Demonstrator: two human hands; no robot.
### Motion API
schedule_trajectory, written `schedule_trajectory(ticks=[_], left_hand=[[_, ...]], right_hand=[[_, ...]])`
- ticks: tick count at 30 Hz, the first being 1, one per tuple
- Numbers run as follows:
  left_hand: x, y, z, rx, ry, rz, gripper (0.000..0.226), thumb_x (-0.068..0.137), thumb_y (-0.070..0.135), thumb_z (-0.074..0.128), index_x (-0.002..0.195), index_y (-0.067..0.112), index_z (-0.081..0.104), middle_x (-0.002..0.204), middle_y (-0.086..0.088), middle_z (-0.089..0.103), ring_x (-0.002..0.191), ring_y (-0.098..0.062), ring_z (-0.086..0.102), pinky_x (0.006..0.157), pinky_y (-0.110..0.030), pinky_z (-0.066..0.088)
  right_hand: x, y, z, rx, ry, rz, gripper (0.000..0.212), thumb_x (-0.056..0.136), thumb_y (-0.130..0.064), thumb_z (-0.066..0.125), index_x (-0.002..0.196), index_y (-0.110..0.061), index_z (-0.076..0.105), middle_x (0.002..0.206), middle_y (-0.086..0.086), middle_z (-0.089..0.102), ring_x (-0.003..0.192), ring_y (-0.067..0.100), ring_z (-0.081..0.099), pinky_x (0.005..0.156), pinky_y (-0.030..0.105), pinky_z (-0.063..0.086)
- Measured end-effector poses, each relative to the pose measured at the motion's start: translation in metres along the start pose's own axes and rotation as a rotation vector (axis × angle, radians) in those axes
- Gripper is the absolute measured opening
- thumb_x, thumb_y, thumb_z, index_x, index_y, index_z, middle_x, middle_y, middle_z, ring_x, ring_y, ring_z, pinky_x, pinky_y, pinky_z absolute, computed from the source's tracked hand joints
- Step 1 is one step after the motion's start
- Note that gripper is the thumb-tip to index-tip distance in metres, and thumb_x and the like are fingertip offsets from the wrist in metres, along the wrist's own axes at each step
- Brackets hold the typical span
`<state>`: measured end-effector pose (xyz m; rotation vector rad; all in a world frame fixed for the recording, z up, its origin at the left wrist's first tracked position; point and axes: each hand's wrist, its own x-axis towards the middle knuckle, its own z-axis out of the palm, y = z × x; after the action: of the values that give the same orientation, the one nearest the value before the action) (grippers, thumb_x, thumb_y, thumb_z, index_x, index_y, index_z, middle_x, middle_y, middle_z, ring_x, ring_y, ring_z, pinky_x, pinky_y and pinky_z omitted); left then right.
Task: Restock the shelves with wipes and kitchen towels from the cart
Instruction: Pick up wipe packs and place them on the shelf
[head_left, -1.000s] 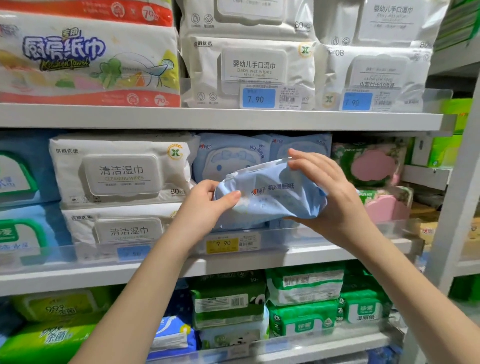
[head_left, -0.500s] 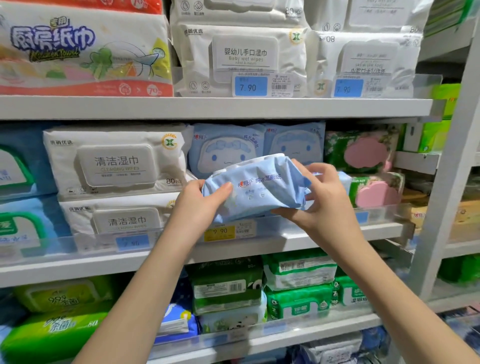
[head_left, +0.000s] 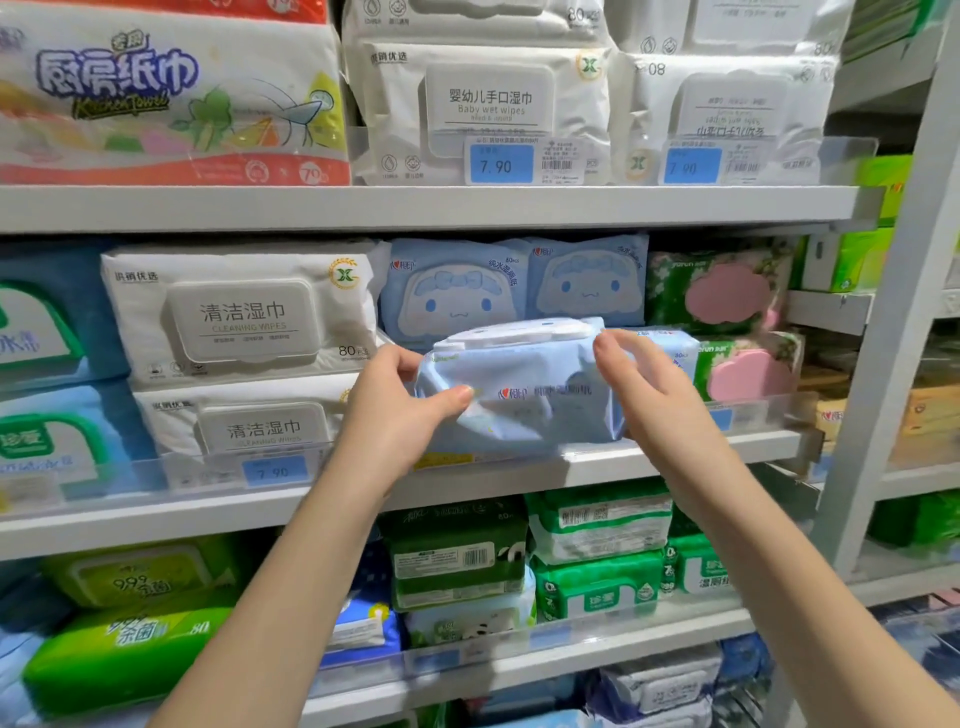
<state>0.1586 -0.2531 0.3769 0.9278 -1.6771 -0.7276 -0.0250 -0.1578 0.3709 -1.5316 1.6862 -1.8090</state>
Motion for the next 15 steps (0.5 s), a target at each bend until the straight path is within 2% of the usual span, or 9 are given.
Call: schedule_trajectory(ticks=[1, 2, 3, 5, 7, 9, 11, 13, 15], left_hand=[[-0.004, 0.001, 0.000, 0.008, 0.017, 0.022, 0.031, 0.073, 0.017, 0.080, 0.088, 0.017, 0.053, 0.091, 0.007, 0.060, 0.086, -0.015, 0.058, 0.075, -0.029, 0.048], [-0.007, 0.002, 0.000, 0.014, 0.035, 0.036, 0.032, 0.073, 0.016, 0.080, 0.089, 0.018, 0.053, 0.091, 0.007, 0.060, 0.086, -0.016, 0.058, 0.077, -0.031, 0.048], [-0.010, 0.003, 0.001, 0.020, 0.060, 0.053, 0.033, 0.072, 0.016, 0.080, 0.091, 0.017, 0.052, 0.092, 0.008, 0.060, 0.087, -0.015, 0.059, 0.076, -0.031, 0.049], [-0.011, 0.006, 0.001, 0.023, 0.117, 0.098, 0.037, 0.074, 0.014, 0.079, 0.097, 0.018, 0.051, 0.097, 0.009, 0.060, 0.091, -0.012, 0.058, 0.071, -0.021, 0.046], [-0.009, 0.009, 0.001, 0.040, 0.170, 0.129, 0.042, 0.076, 0.012, 0.077, 0.106, 0.019, 0.048, 0.107, 0.005, 0.058, 0.099, -0.013, 0.056, 0.070, -0.015, 0.044], [-0.005, 0.008, 0.001, 0.102, 0.204, 0.150, 0.048, 0.079, 0.011, 0.074, 0.116, 0.019, 0.045, 0.117, -0.001, 0.056, 0.106, -0.017, 0.054, 0.076, -0.022, 0.045], [-0.001, 0.005, 0.002, 0.176, 0.225, 0.178, 0.049, 0.081, 0.010, 0.071, 0.121, 0.016, 0.043, 0.123, -0.004, 0.053, 0.111, -0.019, 0.052, 0.076, -0.022, 0.044], [-0.001, 0.002, 0.004, 0.243, 0.257, 0.215, 0.047, 0.082, 0.011, 0.071, 0.119, 0.014, 0.043, 0.125, -0.004, 0.051, 0.109, -0.018, 0.051, 0.066, -0.009, 0.039], [-0.002, -0.002, 0.006, 0.304, 0.290, 0.254, 0.044, 0.081, 0.012, 0.071, 0.115, 0.013, 0.042, 0.122, -0.002, 0.050, 0.100, -0.012, 0.048, 0.060, -0.008, 0.036]], right_hand=[[0.000, -0.002, 0.001, 0.046, 0.022, -0.025, 0.034, 0.090, -0.055, 0.051, 0.120, -0.038, 0.052, 0.126, -0.004, 0.056, 0.096, -0.009, 0.051, 0.079, 0.018, 0.041], [0.001, -0.003, 0.001, 0.093, 0.028, -0.048, 0.031, 0.088, -0.054, 0.056, 0.116, -0.040, 0.052, 0.127, -0.002, 0.055, 0.101, -0.004, 0.053, 0.080, 0.019, 0.041], [0.005, -0.006, 0.001, 0.137, 0.020, -0.067, 0.034, 0.082, -0.055, 0.059, 0.113, -0.042, 0.052, 0.129, 0.000, 0.055, 0.107, 0.002, 0.055, 0.084, 0.024, 0.044], [0.014, -0.008, -0.002, 0.202, -0.020, -0.087, 0.041, 0.073, -0.047, 0.058, 0.113, -0.044, 0.052, 0.133, 0.001, 0.054, 0.114, 0.009, 0.056, 0.094, 0.033, 0.045], [0.022, -0.007, -0.002, 0.230, -0.084, -0.106, 0.051, 0.073, -0.031, 0.058, 0.123, -0.037, 0.050, 0.136, -0.003, 0.053, 0.120, 0.008, 0.053, 0.091, 0.026, 0.046], [0.028, -0.003, 0.000, 0.241, -0.144, -0.111, 0.059, 0.079, -0.011, 0.058, 0.135, -0.027, 0.046, 0.137, -0.006, 0.052, 0.125, 0.007, 0.050, 0.083, 0.018, 0.049], [0.031, 0.002, 0.006, 0.273, -0.186, -0.106, 0.061, 0.087, 0.000, 0.053, 0.142, -0.023, 0.041, 0.140, -0.007, 0.051, 0.127, 0.006, 0.048, 0.085, 0.015, 0.049], [0.036, 0.006, 0.012, 0.306, -0.187, -0.112, 0.061, 0.087, -0.010, 0.058, 0.143, -0.025, 0.038, 0.139, -0.012, 0.050, 0.125, -0.001, 0.048, 0.088, 0.013, 0.048], [0.041, 0.007, 0.017, 0.287, -0.142, -0.136, 0.059, 0.089, -0.018, 0.064, 0.143, -0.022, 0.039, 0.132, -0.014, 0.055, 0.116, -0.006, 0.054, 0.090, 0.016, 0.049]])
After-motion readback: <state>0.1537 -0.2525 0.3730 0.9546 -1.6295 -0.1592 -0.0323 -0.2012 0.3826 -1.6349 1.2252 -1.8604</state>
